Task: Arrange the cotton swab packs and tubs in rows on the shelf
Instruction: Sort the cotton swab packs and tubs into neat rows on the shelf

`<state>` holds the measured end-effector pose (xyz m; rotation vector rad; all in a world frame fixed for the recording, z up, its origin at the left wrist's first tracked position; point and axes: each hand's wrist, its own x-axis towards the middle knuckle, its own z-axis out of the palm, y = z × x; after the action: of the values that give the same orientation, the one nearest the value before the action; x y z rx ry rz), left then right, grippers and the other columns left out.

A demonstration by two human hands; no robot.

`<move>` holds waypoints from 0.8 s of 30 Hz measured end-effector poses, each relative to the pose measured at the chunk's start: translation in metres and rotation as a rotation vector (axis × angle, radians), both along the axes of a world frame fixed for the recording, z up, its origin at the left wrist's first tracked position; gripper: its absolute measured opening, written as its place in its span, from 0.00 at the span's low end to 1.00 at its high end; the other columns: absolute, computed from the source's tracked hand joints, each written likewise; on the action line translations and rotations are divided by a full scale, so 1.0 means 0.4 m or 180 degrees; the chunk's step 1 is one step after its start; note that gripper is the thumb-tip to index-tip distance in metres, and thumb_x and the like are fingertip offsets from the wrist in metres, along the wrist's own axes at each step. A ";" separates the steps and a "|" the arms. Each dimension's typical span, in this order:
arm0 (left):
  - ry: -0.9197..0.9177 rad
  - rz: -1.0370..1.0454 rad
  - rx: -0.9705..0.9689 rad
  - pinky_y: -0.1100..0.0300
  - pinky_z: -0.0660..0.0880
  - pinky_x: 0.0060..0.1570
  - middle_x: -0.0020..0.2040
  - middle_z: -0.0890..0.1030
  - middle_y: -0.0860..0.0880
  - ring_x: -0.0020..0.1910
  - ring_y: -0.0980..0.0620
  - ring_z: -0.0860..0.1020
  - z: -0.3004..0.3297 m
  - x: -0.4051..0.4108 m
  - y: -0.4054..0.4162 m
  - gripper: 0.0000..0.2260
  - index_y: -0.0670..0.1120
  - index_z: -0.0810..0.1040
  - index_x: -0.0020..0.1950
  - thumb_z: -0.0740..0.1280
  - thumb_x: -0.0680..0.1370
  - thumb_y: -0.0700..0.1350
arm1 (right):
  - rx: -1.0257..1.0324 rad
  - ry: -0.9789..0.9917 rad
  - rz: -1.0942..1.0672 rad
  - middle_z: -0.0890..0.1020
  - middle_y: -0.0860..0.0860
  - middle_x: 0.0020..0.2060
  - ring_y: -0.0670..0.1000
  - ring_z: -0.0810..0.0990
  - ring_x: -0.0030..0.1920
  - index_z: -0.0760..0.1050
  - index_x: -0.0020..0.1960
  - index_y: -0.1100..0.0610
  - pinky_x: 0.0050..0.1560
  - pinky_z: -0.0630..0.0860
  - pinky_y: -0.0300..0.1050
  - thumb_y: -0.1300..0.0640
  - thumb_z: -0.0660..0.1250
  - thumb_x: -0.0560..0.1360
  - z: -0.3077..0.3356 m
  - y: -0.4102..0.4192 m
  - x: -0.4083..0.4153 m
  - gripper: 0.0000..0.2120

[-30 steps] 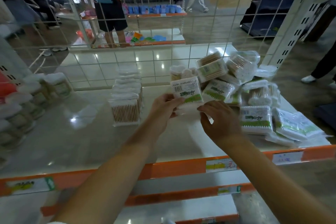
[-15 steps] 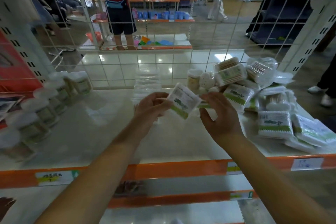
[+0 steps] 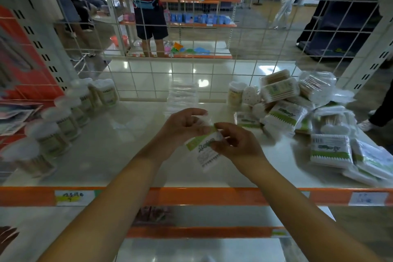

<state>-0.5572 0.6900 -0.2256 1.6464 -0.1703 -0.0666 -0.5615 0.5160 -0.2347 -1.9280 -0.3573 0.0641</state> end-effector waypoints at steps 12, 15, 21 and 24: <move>0.0354 0.0398 -0.1011 0.49 0.76 0.53 0.45 0.84 0.48 0.46 0.49 0.81 -0.033 -0.033 -0.021 0.10 0.45 0.80 0.49 0.70 0.70 0.35 | 0.1409 0.0082 -0.0566 0.82 0.51 0.42 0.47 0.81 0.39 0.72 0.53 0.46 0.41 0.78 0.45 0.68 0.70 0.70 -0.010 0.025 0.011 0.19; 0.0356 0.0525 -0.0995 0.53 0.78 0.50 0.42 0.84 0.49 0.44 0.51 0.82 -0.030 -0.036 -0.025 0.09 0.44 0.80 0.47 0.66 0.72 0.32 | 0.1444 0.0106 -0.0540 0.81 0.53 0.44 0.48 0.80 0.40 0.72 0.54 0.48 0.40 0.77 0.42 0.67 0.70 0.70 -0.018 0.026 0.013 0.19; 0.0308 0.0762 -0.0786 0.58 0.78 0.44 0.43 0.80 0.43 0.42 0.48 0.79 -0.036 -0.044 -0.035 0.07 0.44 0.78 0.45 0.68 0.72 0.33 | -0.0006 -0.1252 -0.1100 0.73 0.49 0.46 0.41 0.72 0.38 0.74 0.54 0.58 0.36 0.69 0.28 0.64 0.72 0.69 -0.023 0.022 0.017 0.15; 0.0123 0.0966 -0.0452 0.60 0.76 0.41 0.40 0.79 0.45 0.39 0.51 0.78 -0.036 -0.051 -0.050 0.07 0.44 0.77 0.46 0.69 0.72 0.34 | -0.0347 -0.1707 -0.0787 0.73 0.47 0.40 0.37 0.74 0.37 0.78 0.47 0.60 0.37 0.68 0.24 0.65 0.68 0.69 -0.020 0.018 0.014 0.07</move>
<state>-0.5777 0.6698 -0.2399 1.5115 0.1034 0.1416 -0.5560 0.5233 -0.2425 -2.0655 -0.4710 -0.6165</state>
